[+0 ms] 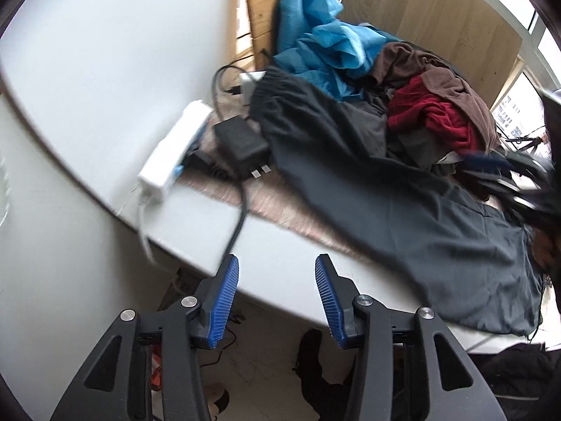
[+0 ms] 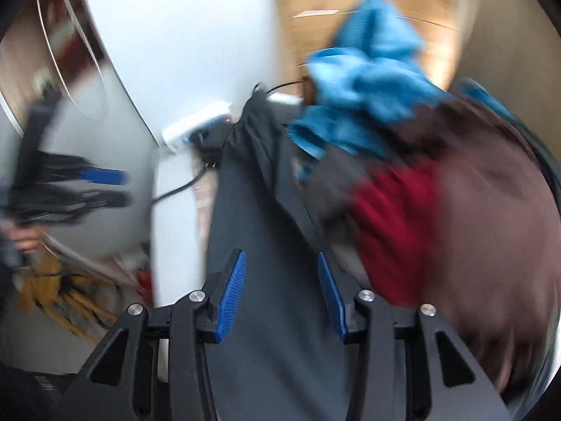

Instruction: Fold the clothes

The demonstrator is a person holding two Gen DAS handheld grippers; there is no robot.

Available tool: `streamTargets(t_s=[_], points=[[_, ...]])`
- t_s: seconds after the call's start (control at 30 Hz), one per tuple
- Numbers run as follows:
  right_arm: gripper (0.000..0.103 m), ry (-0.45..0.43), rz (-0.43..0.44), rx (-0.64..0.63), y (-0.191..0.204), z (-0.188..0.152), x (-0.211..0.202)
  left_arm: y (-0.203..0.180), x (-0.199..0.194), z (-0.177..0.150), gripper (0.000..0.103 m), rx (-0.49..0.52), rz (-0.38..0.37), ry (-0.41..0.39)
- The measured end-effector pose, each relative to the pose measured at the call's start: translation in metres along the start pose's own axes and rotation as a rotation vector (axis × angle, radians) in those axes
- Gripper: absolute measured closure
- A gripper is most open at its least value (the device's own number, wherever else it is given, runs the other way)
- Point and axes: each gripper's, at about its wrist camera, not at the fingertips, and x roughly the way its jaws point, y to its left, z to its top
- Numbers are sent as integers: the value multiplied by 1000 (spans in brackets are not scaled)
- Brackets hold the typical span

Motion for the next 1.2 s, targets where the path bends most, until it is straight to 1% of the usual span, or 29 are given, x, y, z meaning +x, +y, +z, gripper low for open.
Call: streamTargets(t_s=[0.07,0.13,0.17,0.23,0.27,0.3,0.33,0.47,0.57,0.6,0.7,0.77,0.8,0.87,0.9,0.93,0.97,1.0,1.07,1.1,1.13,1.2], points=[[61,47,-68,-76,11,26,37,9,1,-4,60,-29,-26,3],[61,91,-88,-95,8,39,65,14,3,-6,59,-35,-37,5],[61,112,-90,-101,6,45,77,15,6,-5,60,-36,-41,4],[61,139,-39,-90,2,50,90,17,10,-3,59,-34,-57,0],[72,152,-14,-84,0,52,97,18,13,-1,59,-35,-61,-3],[103,161,12,-80,-1,55,100,20,15,1,59,-37,-63,-7],[101,149,38,-79,1,55,90,21,17,4,60,-43,-68,-10],[102,103,141,-78,10,59,50,26,26,12,59,-64,-79,-15],[102,60,210,-123,25,62,9,30,28,14,60,-76,-65,-16],[102,46,243,-118,26,63,-4,31,28,15,60,-80,-60,-17],[102,7,369,-87,16,63,-43,36,21,14,60,-94,-48,-33],[102,-14,385,-73,4,62,-53,38,14,13,59,-96,-53,-43],[102,-4,321,-63,-7,61,-47,38,12,13,59,-95,-54,-46],[101,79,130,8,-33,61,-17,36,11,15,59,-85,-55,-46],[101,117,90,52,-46,61,1,32,14,17,59,-69,-59,-42],[101,148,56,90,-58,62,17,27,18,21,59,-49,-63,-37],[101,155,50,106,-63,62,25,22,21,24,59,-29,-67,-33],[101,160,48,122,-68,62,31,17,25,27,59,-9,-71,-28],[101,156,64,152,-69,63,31,2,34,33,58,65,-84,-16],[101,163,49,142,-69,63,30,-6,39,36,58,105,-91,-9],[101,175,5,102,-66,64,29,-14,44,38,58,136,-91,0],[100,194,-78,25,-61,66,26,-21,50,40,58,160,-98,13]])
